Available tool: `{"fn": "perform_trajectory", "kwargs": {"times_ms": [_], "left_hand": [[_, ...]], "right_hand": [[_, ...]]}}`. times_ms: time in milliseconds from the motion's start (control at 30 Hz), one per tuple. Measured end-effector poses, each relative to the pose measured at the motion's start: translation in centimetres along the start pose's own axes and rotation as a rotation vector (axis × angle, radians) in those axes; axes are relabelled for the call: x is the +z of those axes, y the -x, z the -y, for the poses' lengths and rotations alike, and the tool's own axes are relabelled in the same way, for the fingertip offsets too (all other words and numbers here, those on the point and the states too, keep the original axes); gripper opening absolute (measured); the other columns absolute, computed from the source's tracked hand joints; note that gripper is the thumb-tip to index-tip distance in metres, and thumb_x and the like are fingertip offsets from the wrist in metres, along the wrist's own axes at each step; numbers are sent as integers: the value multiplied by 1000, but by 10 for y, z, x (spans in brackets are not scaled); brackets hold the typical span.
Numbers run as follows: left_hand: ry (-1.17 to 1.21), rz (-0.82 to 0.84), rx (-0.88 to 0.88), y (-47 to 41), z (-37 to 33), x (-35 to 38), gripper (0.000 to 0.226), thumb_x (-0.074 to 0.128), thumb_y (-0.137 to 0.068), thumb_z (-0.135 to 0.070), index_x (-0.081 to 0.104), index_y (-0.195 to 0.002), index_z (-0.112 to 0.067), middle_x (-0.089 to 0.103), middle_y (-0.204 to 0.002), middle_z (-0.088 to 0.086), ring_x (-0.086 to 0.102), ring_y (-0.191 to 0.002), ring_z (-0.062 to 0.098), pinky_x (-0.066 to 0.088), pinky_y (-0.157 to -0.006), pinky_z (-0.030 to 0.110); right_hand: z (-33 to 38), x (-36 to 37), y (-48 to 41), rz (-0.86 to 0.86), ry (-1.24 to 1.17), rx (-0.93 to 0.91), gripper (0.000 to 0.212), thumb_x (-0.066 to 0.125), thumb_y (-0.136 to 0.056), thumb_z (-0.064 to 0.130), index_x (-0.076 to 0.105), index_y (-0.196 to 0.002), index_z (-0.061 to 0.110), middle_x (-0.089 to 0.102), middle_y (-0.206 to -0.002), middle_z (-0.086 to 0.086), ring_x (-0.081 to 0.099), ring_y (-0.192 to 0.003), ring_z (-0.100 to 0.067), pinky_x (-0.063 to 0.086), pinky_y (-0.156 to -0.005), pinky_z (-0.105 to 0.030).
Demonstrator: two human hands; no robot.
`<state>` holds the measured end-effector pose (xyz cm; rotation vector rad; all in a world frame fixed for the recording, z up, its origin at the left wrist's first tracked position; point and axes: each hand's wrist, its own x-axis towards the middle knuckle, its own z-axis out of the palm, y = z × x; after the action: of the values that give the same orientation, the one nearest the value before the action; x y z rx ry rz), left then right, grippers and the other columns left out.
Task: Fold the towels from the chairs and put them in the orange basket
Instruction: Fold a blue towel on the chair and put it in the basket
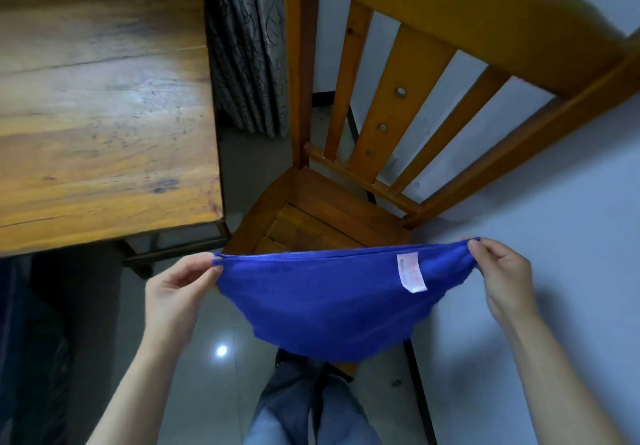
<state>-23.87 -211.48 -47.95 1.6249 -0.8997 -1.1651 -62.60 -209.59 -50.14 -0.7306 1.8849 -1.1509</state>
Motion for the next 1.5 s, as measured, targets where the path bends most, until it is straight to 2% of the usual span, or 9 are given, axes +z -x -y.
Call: {"fn": "perform_trajectory", "kwargs": {"times_ms": [300,433,533,600,700,800,1167,1367,1500], "left_hand": [[-162,120,208,21,-71,-30,38,57,-80,16,66,-86,-20,69,-69,-23,60,-66,-12,45,-67,2],[-436,184,368,18,-91,-42,47,54,-81,20,62,-83,-26,61,-82,3,57,-73,-16,39,-70,-2],[-566,151,380,8,-101,-45,51,56,-80,17,55,-78,-34,57,-83,3,58,-74,0,37,-68,-4],[-579,130,360,2,-107,-42,42,55,-79,17,58,-77,-25,58,-83,4,58,-77,16,41,-67,-3],[-533,117,259,-8,-121,-31,21,52,-83,11,59,-86,-9,60,-80,0,57,-77,12,44,-66,8],[-470,89,193,-17,-129,-27,18,48,-84,9,59,-87,-5,63,-83,4,57,-79,16,42,-68,16],[-322,-20,133,-30,-145,-14,25,46,-86,8,59,-79,-13,57,-75,-2,52,-71,12,42,-62,17],[-202,39,195,11,-127,-35,30,53,-85,7,61,-77,-21,61,-79,-3,59,-69,-2,45,-69,15],[-304,128,105,37,-69,-50,34,54,-80,15,63,-72,-17,65,-61,-9,54,-54,-4,40,-58,8]], "right_hand": [[77,-29,30,144,210,-159,28,55,-90,3,62,-76,25,66,-63,25,60,-63,8,44,-62,-2],[110,-32,36,234,288,-217,18,58,-87,0,64,-86,17,66,-69,15,61,-65,11,43,-62,0],[135,-30,35,317,409,-259,16,60,-86,2,65,-94,15,65,-78,5,61,-70,-3,42,-61,0],[151,-25,32,380,466,-244,18,59,-87,2,64,-99,16,63,-84,1,58,-78,-8,42,-65,-5],[165,-17,20,502,598,-142,17,57,-89,5,63,-103,12,62,-92,-1,57,-92,-14,42,-80,-25],[170,-8,8,638,829,-109,11,57,-90,8,63,-97,14,62,-94,-2,57,-100,-18,46,-83,-32],[178,19,-5,211,560,-272,10,50,-94,10,56,-102,12,59,-100,-3,56,-98,-19,50,-86,-37],[162,-6,22,292,262,-135,16,49,-92,1,55,-86,14,58,-85,-1,56,-84,-12,47,-77,-23],[109,-18,41,368,356,-43,25,49,-89,-6,55,-76,15,56,-76,-3,53,-75,-12,41,-71,-18]]}}
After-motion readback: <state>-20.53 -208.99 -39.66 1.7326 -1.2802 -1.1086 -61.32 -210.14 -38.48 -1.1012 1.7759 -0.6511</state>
